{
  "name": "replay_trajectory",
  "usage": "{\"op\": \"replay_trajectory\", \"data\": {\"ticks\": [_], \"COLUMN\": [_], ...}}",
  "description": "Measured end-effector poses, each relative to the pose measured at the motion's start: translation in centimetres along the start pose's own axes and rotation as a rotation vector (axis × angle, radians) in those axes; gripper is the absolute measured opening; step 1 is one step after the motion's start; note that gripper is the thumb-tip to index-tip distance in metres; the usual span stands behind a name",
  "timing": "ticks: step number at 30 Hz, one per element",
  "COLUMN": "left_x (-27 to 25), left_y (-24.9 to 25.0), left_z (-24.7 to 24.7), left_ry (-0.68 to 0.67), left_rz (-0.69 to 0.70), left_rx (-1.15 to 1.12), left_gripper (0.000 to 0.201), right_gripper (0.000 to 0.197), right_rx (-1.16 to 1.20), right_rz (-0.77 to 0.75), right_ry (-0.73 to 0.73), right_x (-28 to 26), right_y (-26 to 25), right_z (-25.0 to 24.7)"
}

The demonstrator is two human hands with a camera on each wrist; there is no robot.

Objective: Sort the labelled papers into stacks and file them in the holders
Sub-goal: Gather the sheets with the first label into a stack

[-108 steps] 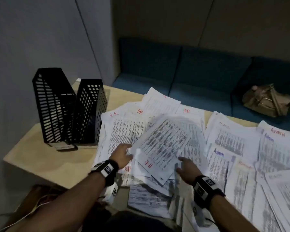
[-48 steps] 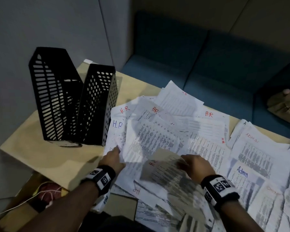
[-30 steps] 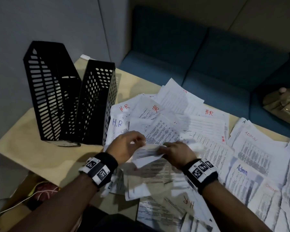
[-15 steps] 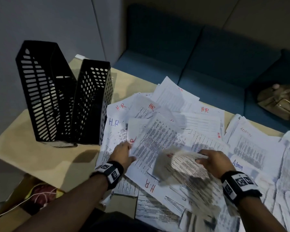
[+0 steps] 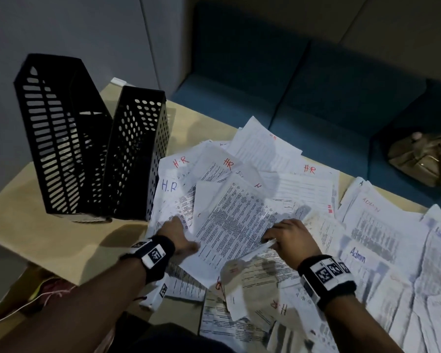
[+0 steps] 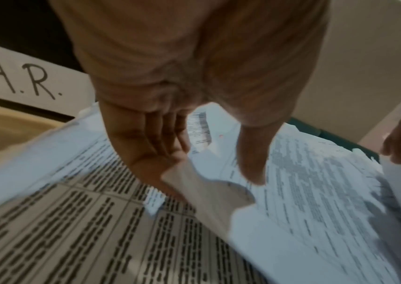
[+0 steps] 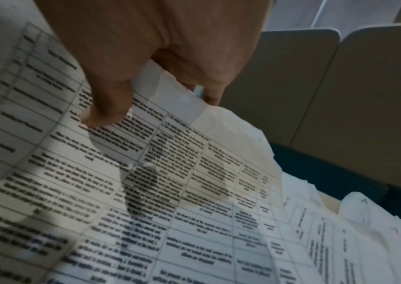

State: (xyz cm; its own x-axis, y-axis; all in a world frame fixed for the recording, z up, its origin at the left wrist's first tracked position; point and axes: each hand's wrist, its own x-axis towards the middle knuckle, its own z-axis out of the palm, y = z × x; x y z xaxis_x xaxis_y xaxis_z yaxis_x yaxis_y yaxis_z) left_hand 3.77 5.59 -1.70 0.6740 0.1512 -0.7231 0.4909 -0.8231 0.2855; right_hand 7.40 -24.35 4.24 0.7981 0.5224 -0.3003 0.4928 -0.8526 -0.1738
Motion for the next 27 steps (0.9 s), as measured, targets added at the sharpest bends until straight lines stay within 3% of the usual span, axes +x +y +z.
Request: {"op": "replay_trajectory", "data": {"ticks": [2, 4, 6, 10, 12, 14, 15, 17, 18, 21, 24, 27], "left_x": [-0.5, -0.3, 0.3, -0.1, -0.5, -0.3, -0.1, 0.2, 0.2, 0.6, -0.5, -2.1], "left_y": [0.3, 0.2, 0.1, 1.4, 2.4, 2.8, 2.6, 2.4, 2.6, 2.8, 3.8, 4.5], "left_z": [0.3, -0.4, -1.4, -1.3, -0.3, 0.9, 1.3, 1.9, 2.0, 2.2, 0.6, -0.3], "left_ry": [0.081, 0.246, 0.34, 0.193, 0.186, 0.263, 0.298, 0.29, 0.281, 0.275, 0.168, 0.207], "left_rz": [0.06, 0.172, 0.317, 0.559, 0.567, 0.467, 0.403, 0.313, 0.253, 0.1, 0.221, 0.458], "left_rx": [0.063, 0.037, 0.028, 0.006, -0.015, -0.042, -0.143, -0.449, -0.497, -0.581, -0.545, -0.456], "left_gripper": [0.057, 0.028, 0.022, 0.016, 0.013, 0.008, 0.007, 0.029, 0.031, 0.014, 0.006, 0.015], "right_gripper": [0.019, 0.019, 0.023, 0.028, 0.023, 0.022, 0.022, 0.026, 0.03, 0.037, 0.031, 0.019], "right_rx": [0.004, -0.019, -0.031, -0.051, -0.061, -0.063, -0.062, -0.075, -0.087, -0.102, -0.108, -0.115], "right_rz": [0.002, -0.024, -0.049, -0.131, -0.169, -0.178, -0.18, -0.177, -0.17, -0.142, -0.139, -0.157], "right_ry": [0.014, 0.027, 0.059, 0.152, 0.15, 0.154, 0.165, 0.191, 0.197, 0.177, 0.16, 0.191], "right_x": [-0.5, -0.9, -1.0, 0.0, 0.7, 1.0, 1.0, 0.8, 0.6, 0.5, 1.0, 1.8], "right_y": [0.1, 0.5, 0.7, -0.4, -0.9, -1.1, -1.2, -1.0, -0.9, -0.7, -1.0, -1.7], "right_z": [0.3, 0.2, -0.3, -1.3, -1.3, -0.8, -0.4, 0.2, 0.5, 0.9, 0.5, -0.6]}}
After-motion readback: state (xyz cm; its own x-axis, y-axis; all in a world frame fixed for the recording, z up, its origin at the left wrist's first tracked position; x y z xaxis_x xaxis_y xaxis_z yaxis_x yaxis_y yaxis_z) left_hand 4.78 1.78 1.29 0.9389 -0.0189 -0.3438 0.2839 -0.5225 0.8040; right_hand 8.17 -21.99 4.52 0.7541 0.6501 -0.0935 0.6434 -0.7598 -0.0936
